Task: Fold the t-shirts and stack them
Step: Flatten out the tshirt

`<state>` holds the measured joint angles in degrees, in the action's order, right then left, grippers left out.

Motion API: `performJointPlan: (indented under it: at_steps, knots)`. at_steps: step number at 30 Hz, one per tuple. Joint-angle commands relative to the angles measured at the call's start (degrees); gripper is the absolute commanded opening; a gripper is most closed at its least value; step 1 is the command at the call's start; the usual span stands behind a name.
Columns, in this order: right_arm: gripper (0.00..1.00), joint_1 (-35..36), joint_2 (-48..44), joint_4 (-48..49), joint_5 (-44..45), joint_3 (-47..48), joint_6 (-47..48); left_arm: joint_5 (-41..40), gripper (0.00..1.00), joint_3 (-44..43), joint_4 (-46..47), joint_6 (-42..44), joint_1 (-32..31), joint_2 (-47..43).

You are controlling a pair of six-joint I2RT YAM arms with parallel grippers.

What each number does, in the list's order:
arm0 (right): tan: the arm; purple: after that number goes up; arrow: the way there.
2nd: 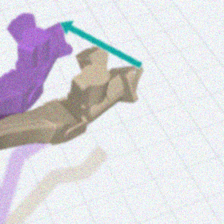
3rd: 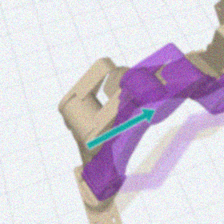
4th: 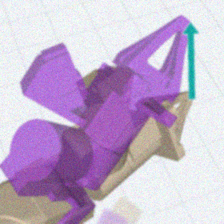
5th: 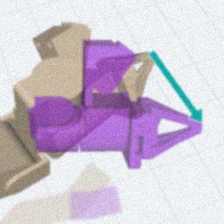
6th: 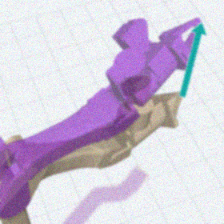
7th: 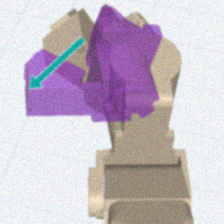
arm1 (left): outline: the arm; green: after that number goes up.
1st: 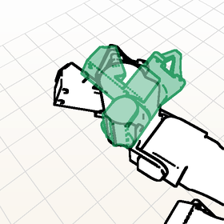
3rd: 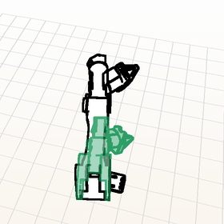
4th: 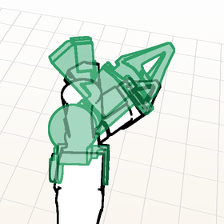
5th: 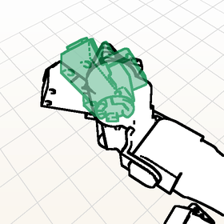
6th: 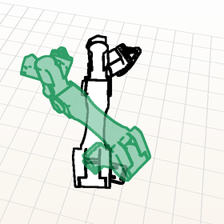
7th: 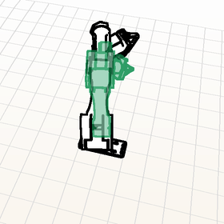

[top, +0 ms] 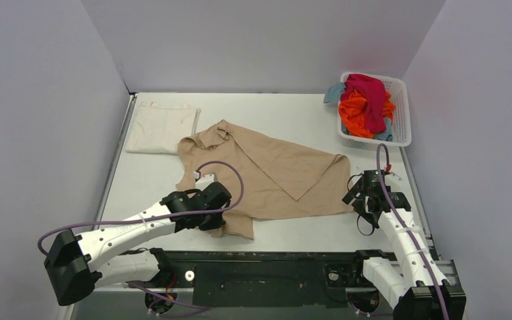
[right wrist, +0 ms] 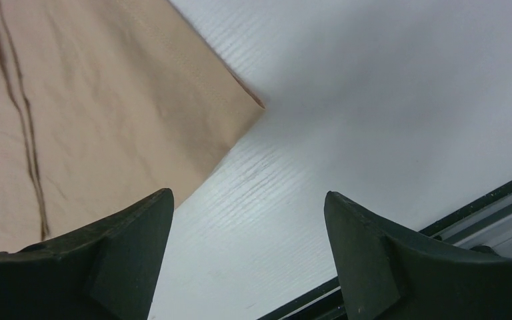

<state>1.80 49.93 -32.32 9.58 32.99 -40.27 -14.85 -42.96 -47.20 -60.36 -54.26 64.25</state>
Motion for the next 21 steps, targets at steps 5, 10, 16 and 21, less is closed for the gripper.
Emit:
performJointPlan:
  at_steps: [5,10,16,21]
  knots:
    - [0.69,-0.4,9.6,5.4,0.3,-2.6,0.0,-3.4,0.00,-0.4,-0.9,-0.3,0.9,-3.7]
    - [0.66,-0.7,17.0,11.4,2.4,-1.7,0.7,-3.4,0.00,1.6,-0.3,-0.7,1.4,-3.9]
    - [0.61,-0.8,24.3,15.1,0.3,-1.3,1.1,-4.3,0.00,2.8,-0.8,-0.7,2.5,-5.8]
    - [0.56,-0.8,26.7,18.5,-3.3,-3.3,1.6,-4.4,0.00,4.1,-0.7,-0.6,3.9,-7.9]
